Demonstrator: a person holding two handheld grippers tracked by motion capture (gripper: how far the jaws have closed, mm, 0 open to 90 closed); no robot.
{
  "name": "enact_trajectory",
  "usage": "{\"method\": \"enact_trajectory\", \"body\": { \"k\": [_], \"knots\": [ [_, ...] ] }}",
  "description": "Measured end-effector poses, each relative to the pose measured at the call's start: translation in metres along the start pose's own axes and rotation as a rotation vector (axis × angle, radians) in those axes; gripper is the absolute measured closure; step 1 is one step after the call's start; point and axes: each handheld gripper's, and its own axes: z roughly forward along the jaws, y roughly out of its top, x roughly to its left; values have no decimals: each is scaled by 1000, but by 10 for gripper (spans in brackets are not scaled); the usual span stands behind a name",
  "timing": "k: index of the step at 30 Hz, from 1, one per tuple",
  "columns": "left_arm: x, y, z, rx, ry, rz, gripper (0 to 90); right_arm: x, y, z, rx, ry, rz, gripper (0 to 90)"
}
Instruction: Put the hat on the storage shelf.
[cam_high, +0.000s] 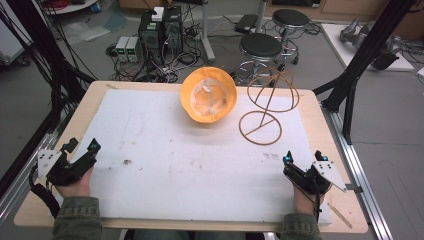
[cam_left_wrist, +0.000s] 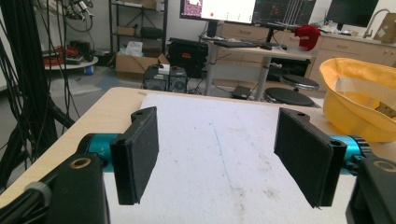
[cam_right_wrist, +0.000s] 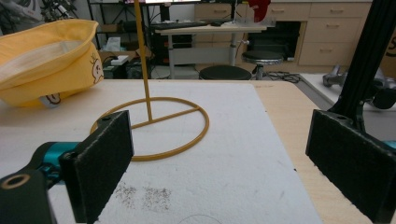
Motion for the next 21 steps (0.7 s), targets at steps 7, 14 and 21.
{"method": "enact_trajectory", "body": {
  "k": [7,14,21],
  "knots": [
    [0,0,0,0,-2,1,310,0,0,0,2,2,0,64],
    [-2,-1,1,7,-8,1,307,0,0,1,1,4,0,64],
    [-3,2,2,10,-18,-4,305,1,-1,1,5,7,12,64]
  ]
}}
